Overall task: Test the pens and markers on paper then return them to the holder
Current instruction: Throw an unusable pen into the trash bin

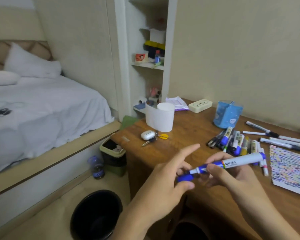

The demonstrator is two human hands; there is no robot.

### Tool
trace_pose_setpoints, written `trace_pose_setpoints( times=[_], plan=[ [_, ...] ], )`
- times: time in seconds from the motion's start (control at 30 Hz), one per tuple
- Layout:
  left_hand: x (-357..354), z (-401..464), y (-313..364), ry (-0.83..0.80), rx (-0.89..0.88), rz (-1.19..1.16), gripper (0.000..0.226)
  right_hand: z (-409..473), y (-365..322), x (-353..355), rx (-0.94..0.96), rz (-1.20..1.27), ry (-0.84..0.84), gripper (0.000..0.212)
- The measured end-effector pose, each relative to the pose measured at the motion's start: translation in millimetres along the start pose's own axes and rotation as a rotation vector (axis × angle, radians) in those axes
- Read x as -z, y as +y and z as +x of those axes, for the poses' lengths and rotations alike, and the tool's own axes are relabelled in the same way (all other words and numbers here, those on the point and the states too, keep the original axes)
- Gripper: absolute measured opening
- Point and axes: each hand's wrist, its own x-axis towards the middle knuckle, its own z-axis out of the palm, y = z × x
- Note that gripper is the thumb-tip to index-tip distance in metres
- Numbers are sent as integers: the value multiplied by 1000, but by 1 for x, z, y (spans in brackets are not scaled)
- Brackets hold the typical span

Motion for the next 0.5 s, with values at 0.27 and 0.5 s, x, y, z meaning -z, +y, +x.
trace_pose_setpoints(
  times=[0.27, 0.5],
  plan=[
    [12, -12, -24, 75, 35, -6, 84, 17, 8, -14, -4, -50, -116, 26],
    [10, -13, -29, 100, 19, -22, 80, 21, 10, -17, -20, -55, -143, 26]
  ],
)
